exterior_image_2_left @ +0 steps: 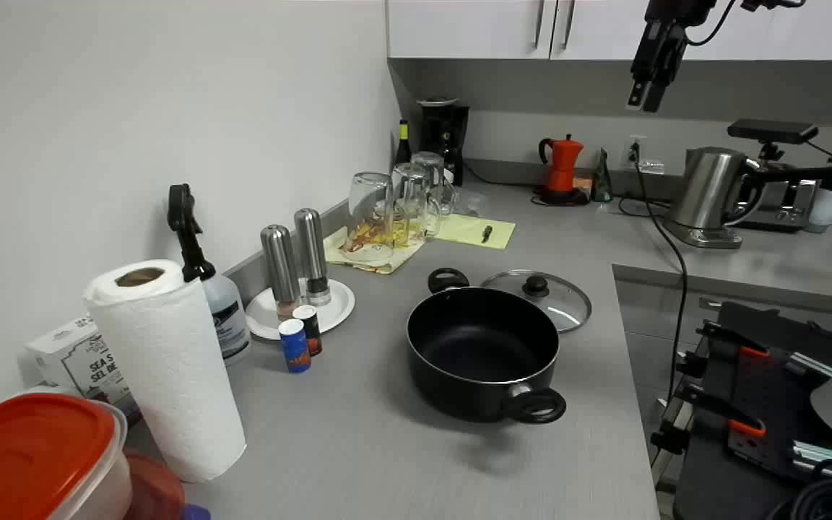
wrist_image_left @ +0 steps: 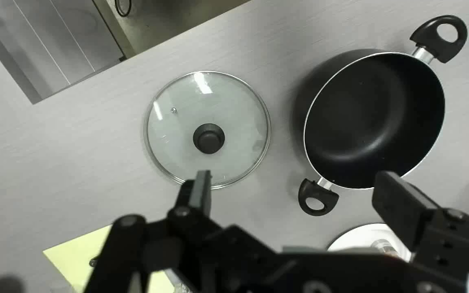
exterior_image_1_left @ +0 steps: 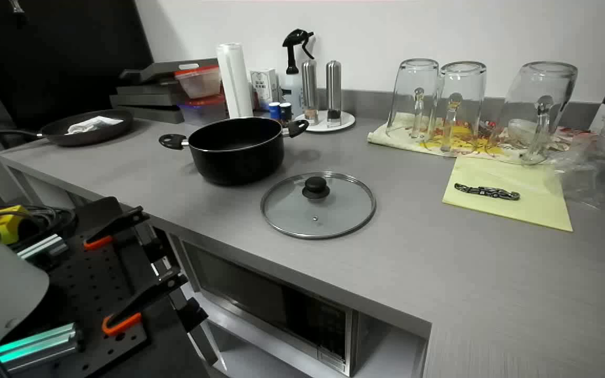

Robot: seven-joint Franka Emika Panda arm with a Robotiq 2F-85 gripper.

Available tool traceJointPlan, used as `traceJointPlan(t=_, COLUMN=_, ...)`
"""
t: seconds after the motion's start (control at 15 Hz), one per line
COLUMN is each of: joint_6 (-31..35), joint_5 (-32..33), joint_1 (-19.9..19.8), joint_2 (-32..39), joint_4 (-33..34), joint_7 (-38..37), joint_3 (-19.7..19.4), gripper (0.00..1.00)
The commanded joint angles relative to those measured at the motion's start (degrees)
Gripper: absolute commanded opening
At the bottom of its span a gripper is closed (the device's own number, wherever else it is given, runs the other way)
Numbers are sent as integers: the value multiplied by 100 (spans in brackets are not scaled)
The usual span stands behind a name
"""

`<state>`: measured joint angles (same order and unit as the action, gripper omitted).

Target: Put the lid on the pot

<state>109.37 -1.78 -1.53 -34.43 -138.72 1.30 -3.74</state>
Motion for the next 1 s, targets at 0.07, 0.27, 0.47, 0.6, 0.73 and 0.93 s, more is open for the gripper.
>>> traceJointPlan(t=0.07, joint_6=-17, joint_5=-16, joint_1=-31, joint_2=5, joint_4=18, joint_7=16, joint_3=24, gripper=100)
traceJointPlan(t=0.27, joint_6=-17, joint_5=-16, joint_1=-31, joint_2=5, joint_4=18, joint_7=16, joint_3=24, gripper=100)
traceJointPlan(t=0.47, joint_6=-17, joint_5=-16, joint_1=-31, joint_2=5, joint_4=18, joint_7=16, joint_3=24, gripper=100)
traceJointPlan(t=0.6, joint_6=45, joint_5=-37, joint_1=-23, joint_2=50, joint_4=-2, joint_7=36, joint_3=8, gripper=100)
traceJointPlan(t=0.73, joint_6=187, joint_5=-57, joint_1=-16, joint_2=172, joint_4=-61, joint_7=36, joint_3=3, gripper=100)
traceJointPlan(t=0.93, joint_6=492, joint_5=-66, joint_1=-12, joint_2=538, joint_4=-165, joint_7=-14, joint_3=26, gripper=100)
